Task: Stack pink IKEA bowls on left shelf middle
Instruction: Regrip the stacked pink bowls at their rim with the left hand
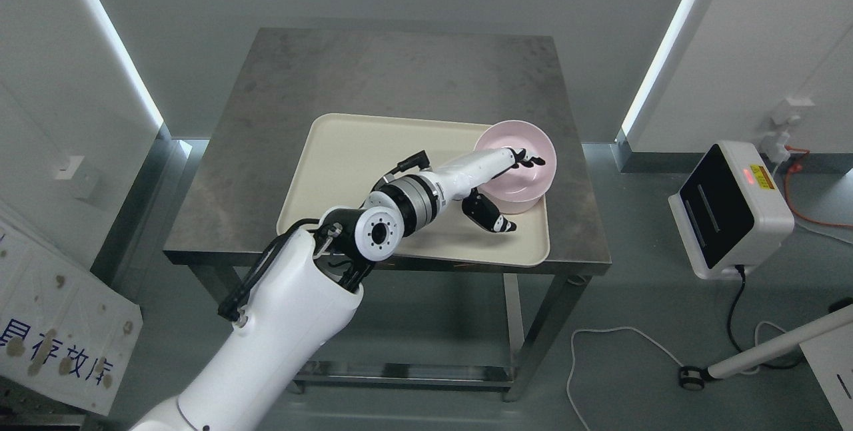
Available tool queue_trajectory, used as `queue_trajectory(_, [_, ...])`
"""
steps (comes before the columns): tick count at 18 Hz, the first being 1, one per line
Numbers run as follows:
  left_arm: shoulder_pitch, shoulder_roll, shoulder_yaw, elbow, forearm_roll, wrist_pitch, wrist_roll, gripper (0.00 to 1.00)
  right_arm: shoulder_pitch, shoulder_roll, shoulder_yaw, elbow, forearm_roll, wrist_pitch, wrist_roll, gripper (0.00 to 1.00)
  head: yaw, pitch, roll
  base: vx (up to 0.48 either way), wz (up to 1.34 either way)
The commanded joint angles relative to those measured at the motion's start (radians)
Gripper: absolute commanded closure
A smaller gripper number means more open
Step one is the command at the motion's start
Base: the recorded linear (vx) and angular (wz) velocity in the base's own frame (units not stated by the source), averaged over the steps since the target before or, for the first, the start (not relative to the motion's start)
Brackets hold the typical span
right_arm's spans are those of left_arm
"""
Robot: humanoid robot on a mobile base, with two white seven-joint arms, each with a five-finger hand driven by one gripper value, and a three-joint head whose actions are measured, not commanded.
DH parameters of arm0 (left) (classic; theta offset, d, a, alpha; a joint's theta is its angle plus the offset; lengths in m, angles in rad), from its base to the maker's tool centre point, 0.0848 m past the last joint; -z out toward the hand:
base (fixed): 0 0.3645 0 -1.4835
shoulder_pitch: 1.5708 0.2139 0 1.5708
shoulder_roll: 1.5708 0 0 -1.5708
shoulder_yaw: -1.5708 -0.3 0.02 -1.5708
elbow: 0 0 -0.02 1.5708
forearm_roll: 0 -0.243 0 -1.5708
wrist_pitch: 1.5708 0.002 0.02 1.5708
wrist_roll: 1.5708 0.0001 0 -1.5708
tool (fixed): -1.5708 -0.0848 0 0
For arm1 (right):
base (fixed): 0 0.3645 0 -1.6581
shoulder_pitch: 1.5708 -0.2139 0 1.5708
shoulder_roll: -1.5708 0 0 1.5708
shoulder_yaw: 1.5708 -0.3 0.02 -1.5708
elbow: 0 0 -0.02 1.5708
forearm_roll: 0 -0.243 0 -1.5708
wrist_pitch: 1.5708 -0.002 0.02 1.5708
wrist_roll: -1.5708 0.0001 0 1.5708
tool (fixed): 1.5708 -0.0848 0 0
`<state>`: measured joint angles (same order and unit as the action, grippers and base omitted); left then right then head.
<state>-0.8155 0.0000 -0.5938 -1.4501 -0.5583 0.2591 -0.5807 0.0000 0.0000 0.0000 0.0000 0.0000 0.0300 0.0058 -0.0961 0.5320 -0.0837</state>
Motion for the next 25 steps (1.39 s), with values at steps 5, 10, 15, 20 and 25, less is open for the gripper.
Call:
queue_trajectory(5, [-0.034, 0.017, -0.098, 0.057, -0.141, 0.002, -0.060, 0.24, 0.029, -0.017, -0.011, -0.034, 0.000, 0.004, 0.000, 0.00, 0.0000, 0.000, 0.000, 0.000, 0.00])
queue_trajectory(10, [-0.034, 0.017, -0.069, 0.088, -0.167, 0.002, -0.050, 0.30, 0.029, -0.017, -0.011, -0.034, 0.000, 0.005, 0.000, 0.00, 0.0000, 0.000, 0.000, 0.000, 0.00])
queue_trajectory(15, [-0.033, 0.017, -0.043, 0.089, -0.170, -0.009, -0.048, 0.45, 0.029, -0.017, -0.011, -0.034, 0.000, 0.005, 0.000, 0.00, 0.0000, 0.000, 0.000, 0.000, 0.00])
queue_trajectory(20, [-0.031, 0.017, -0.006, 0.100, -0.172, -0.089, -0.047, 0.64, 0.029, -0.017, -0.012, -0.034, 0.000, 0.004, 0.000, 0.00, 0.0000, 0.000, 0.000, 0.000, 0.00])
queue_trajectory(25, [-0.019, 0.017, 0.005, 0.112, -0.173, -0.152, -0.031, 0.68, 0.029, -0.017, -0.011, -0.034, 0.000, 0.004, 0.000, 0.00, 0.0000, 0.000, 0.000, 0.000, 0.00])
